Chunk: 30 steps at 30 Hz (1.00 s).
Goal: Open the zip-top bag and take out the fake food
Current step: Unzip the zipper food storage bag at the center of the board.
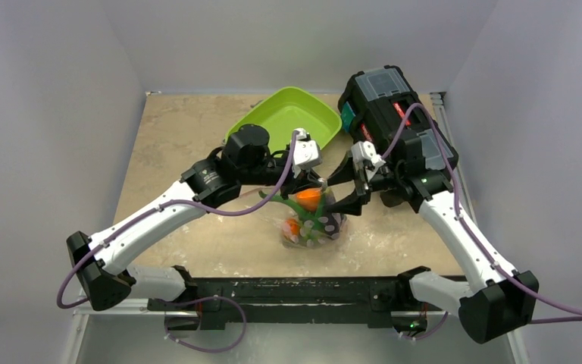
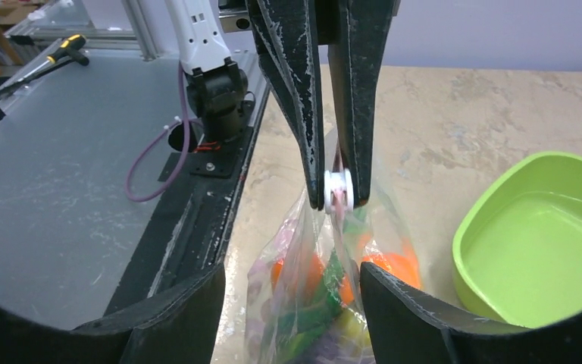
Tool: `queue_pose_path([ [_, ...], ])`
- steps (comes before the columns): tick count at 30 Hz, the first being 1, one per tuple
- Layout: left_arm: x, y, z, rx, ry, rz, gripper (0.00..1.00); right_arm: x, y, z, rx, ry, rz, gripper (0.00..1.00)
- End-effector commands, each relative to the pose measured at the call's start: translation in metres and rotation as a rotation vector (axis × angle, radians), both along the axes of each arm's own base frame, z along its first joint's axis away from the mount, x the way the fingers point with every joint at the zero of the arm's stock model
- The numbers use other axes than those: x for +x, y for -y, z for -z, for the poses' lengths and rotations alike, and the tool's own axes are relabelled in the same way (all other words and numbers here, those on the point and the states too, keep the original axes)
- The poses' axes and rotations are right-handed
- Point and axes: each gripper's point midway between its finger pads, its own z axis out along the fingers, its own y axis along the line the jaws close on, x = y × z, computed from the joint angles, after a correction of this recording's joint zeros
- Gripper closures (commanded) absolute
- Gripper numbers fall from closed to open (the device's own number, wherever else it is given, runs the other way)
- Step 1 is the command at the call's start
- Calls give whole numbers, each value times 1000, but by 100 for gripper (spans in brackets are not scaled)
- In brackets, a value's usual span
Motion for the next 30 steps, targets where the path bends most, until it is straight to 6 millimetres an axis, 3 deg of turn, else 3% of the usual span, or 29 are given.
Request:
queue_pose_path([
  [1,-4,12,-31,-113,23,53,100,-2,-13,-1,27,-52,-46,35],
  [8,-6,16,-36,-129,5,64,100,12,-32,6,-5,-51,-10,34],
  [13,-6,15,-37,-135,2,60,100,2,-32,-3,26,-40,-62,51],
  [20,-8,13,-43,-162,6,51,100,0,-31,-13,41,-28,-64,50],
  [23,-9,12,-44,-168,1,51,100,-1,-32,-17,56,-52,-81,64],
  [26,-9,12,-42,-169,-5,47,100,-1,-32,-20,67,-70,-81,99],
  [30,-9,6,-39,-157,0,25,100,10,-25,-20,76,-62,-8,100],
])
